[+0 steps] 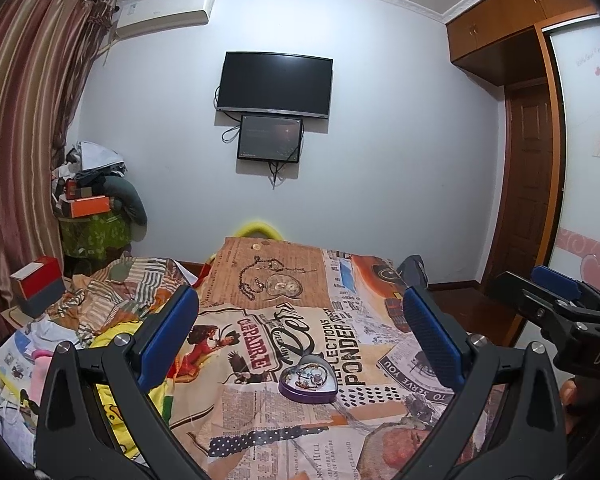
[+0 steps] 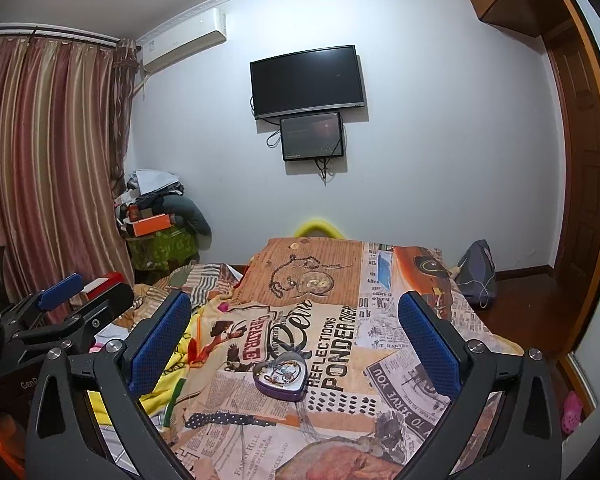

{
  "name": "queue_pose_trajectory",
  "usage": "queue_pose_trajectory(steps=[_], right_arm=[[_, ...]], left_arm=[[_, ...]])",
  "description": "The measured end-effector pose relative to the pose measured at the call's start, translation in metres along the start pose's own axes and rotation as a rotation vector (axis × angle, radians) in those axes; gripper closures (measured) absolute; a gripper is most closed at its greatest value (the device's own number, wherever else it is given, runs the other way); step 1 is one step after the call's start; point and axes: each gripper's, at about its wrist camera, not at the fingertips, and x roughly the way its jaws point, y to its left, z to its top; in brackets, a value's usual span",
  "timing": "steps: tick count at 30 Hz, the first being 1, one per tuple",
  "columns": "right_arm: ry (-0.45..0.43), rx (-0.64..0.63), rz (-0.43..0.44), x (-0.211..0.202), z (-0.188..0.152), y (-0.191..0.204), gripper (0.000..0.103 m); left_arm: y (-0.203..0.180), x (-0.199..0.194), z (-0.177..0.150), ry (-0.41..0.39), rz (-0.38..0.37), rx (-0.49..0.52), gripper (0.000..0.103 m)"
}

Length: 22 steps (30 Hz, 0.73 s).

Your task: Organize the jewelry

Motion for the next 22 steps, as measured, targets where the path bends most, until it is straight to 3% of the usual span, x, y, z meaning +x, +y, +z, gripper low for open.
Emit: queue_pose_trajectory(steps=[22], right_arm=[[0.004, 0.006, -0.002, 0.0030, -0.0031, -0.0009, 0.000]], left_arm=[[-0.0007, 0.0054, -0.0050, 0.026, -0.034, 0.003, 0.001]])
